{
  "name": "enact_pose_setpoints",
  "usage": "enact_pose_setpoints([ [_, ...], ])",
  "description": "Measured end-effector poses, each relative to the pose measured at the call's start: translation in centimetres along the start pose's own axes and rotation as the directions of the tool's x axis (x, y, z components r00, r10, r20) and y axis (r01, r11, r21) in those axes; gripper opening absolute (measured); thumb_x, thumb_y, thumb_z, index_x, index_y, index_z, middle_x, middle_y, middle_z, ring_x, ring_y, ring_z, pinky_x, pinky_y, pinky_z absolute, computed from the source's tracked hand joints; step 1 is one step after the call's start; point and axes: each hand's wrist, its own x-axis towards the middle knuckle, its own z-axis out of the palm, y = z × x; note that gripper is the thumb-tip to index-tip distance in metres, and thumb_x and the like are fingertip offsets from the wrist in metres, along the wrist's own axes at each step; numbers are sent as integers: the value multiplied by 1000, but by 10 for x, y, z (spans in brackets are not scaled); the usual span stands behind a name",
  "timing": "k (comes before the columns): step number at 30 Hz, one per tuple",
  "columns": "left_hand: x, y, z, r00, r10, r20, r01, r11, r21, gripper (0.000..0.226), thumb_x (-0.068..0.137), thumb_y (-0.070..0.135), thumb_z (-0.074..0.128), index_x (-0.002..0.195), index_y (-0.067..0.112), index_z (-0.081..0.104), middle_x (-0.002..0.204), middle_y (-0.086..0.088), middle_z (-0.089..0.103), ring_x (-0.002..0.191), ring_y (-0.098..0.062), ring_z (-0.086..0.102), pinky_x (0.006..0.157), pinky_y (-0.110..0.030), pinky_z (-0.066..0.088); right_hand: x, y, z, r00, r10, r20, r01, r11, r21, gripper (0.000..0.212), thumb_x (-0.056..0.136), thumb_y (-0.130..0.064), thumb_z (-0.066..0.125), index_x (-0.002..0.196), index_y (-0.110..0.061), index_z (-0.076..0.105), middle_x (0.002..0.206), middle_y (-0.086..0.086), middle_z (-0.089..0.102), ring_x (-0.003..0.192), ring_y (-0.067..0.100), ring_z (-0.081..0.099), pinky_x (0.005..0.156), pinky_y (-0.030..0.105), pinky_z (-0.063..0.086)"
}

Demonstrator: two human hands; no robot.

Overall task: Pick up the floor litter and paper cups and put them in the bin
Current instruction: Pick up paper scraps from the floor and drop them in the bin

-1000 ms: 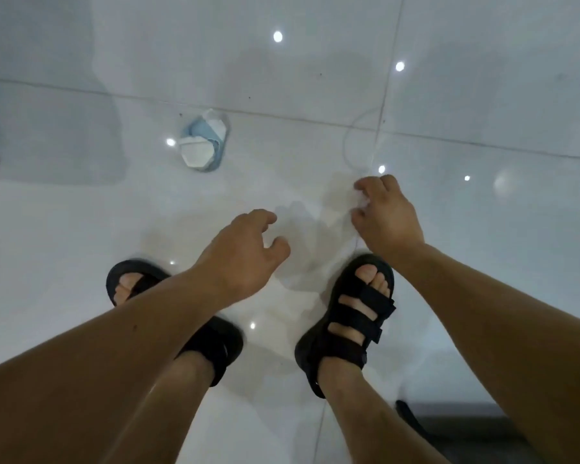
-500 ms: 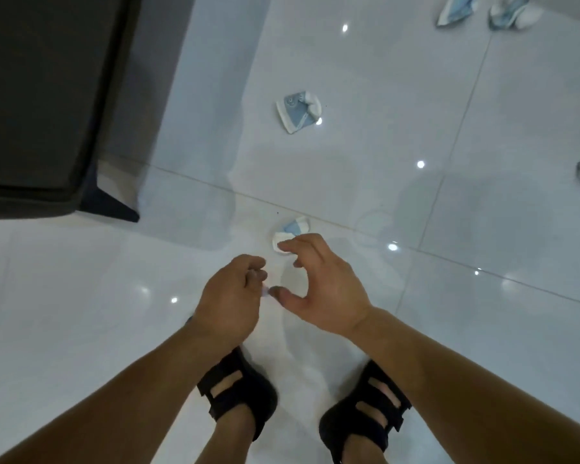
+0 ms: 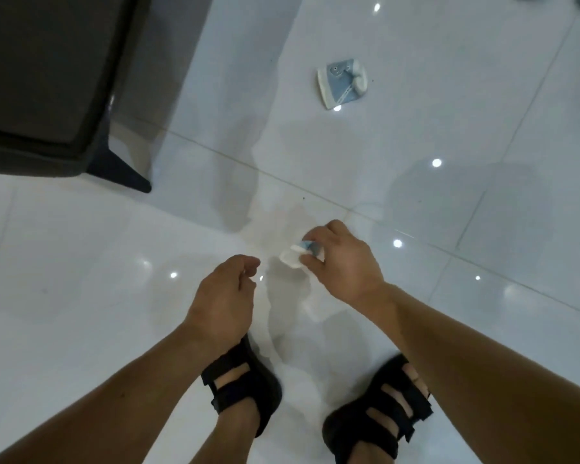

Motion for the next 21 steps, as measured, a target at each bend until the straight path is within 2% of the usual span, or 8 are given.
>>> enact_pose_setpoints([
  [2, -17, 27, -13, 999, 40, 10, -40, 999, -27, 38, 99, 9, 34, 131, 20, 52, 124, 4, 58, 110, -14, 57, 93, -21, 40, -27, -27, -32, 995, -100, 28, 96, 989, 115, 32, 88, -38, 67, 115, -22, 62, 110, -6, 55, 63, 5, 53, 72, 28, 49],
  [6, -51, 90, -50, 993, 98, 62, -88, 985, -147, 38, 98, 9, 36, 125, 24, 58, 122, 9, 60, 107, -7, 56, 87, -17, 39, -55, -76, -103, 983, -178, 47, 163, 960, 228, 34, 86, -32, 71, 115, -21, 56, 100, -23, 48, 62, 7, 58, 65, 8, 38],
  [9, -77, 128, -86, 989, 89, 117, -46, 942, -334, 31, 96, 20, 41, 111, 26, 67, 110, 5, 67, 100, -13, 61, 92, -33, 49, -60, -102, -151, 992, -123, 7, 117, 956, 267, 37, 85, -29, 73, 116, -19, 54, 85, -30, 43, 69, -4, 55, 66, 4, 38],
  [12, -103, 155, -118, 980, 99, 172, -16, 904, -428, 30, 79, 38, 54, 105, 30, 67, 103, 4, 67, 98, -16, 64, 93, -44, 51, -64, -127, -185, 988, -155, -26, 156, 953, 260, 41, 84, -29, 73, 118, -18, 53, 91, -29, 44, 72, -6, 54, 67, 8, 43],
  [14, -111, 165, -130, 980, 107, 166, -36, 923, -383, 32, 76, 35, 59, 105, 26, 65, 99, 3, 67, 93, -16, 64, 89, -41, 53, -65, -140, -202, 980, -189, -62, 198, 954, 225, 45, 81, -32, 73, 119, -19, 53, 106, -24, 48, 75, -4, 54, 64, 7, 44],
  [17, -108, 172, -134, 992, 80, 94, -42, 936, -348, 19, 91, 19, 55, 108, 23, 62, 99, 3, 65, 90, -13, 62, 77, -26, 51, -55, -147, -221, 971, -224, -86, 233, 965, 117, 54, 77, -53, 65, 121, -23, 55, 119, -20, 46, 74, -5, 51, 61, 6, 41],
  [19, -100, 176, -130, 995, 96, 35, -80, 945, -318, 17, 93, 18, 51, 106, 26, 58, 95, 8, 63, 85, -6, 59, 67, -14, 44, -41, -138, -229, 963, -262, -66, 268, 959, 96, 59, 77, -60, 62, 123, -23, 55, 121, -18, 48, 81, -4, 51, 68, 16, 49],
  [21, -84, 177, -122, 993, 117, -27, -120, 956, -268, 17, 95, 18, 49, 108, 27, 56, 90, 14, 58, 82, -1, 56, 62, -7, 38, -16, -115, -232, 961, -273, -38, 275, 960, 47, 64, 81, -58, 66, 131, -21, 53, 127, -11, 50, 100, 0, 52, 83, 23, 51],
])
